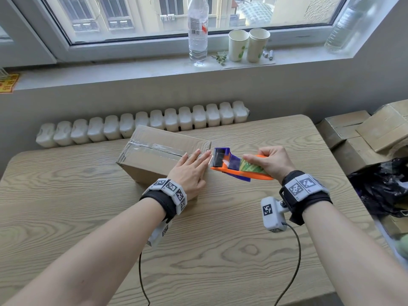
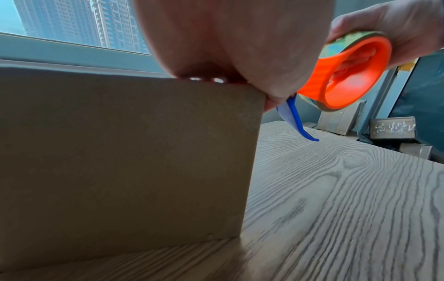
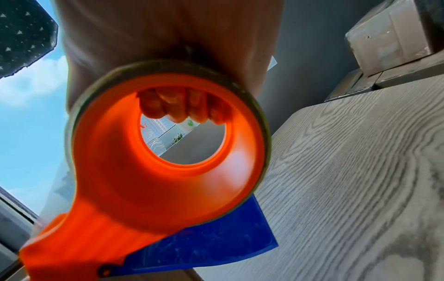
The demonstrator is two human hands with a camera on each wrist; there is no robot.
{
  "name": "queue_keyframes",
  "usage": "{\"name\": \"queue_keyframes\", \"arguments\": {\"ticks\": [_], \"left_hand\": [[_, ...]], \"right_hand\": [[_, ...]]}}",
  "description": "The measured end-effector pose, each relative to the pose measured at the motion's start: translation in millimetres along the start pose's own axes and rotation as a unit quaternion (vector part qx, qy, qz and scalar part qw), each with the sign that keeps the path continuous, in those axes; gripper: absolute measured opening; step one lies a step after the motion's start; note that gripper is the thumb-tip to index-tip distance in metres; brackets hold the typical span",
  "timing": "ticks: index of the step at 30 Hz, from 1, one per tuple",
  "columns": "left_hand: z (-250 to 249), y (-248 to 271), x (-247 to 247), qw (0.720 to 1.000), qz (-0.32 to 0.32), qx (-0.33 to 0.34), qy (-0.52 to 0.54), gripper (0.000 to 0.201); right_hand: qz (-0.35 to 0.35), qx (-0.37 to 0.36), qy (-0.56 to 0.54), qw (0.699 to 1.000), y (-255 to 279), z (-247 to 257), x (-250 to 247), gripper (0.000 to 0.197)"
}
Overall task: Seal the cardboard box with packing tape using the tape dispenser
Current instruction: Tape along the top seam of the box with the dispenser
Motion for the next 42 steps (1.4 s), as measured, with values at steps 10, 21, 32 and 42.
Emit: {"name": "queue_keyframes", "arguments": {"ticks": [10, 21, 32, 42], "left_hand": [[-4.5, 0.4, -0.6, 1.000, 0.005, -0.001, -0.026, 0.072], [-3.1, -0.8, 2.6, 0.999, 0.003, 0.008, -0.039, 0.066], [-2.0, 8.8, 1.4, 0.998, -0.015, 0.031, -0.060, 0.061], [-5.0, 18.8, 9.5, 0.997, -0.046, -0.047, -0.047, 0.042]], "right_hand": [[0.007, 0.023, 0.031, 0.999, 6.1, -12.9, -8.9, 0.047], [-0.032, -0.009, -0.063, 0.997, 6.2, -3.2, 2.9, 0.044], [-0.041, 0.003, -0.030, 0.999, 0.9, 13.1, -10.5, 0.045], [-0.048, 0.031, -0.007, 0.998, 14.1, -0.4, -5.2, 0.042]]}}
Point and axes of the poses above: each hand's wrist, its own y-axis away from the middle knuckle, its own x-axis out of the palm, z = x × y, the point moved 2 cm from there along -y, towards the middle knuckle, and after that the axes turned 1 degree about x, right-handed, at the moved point
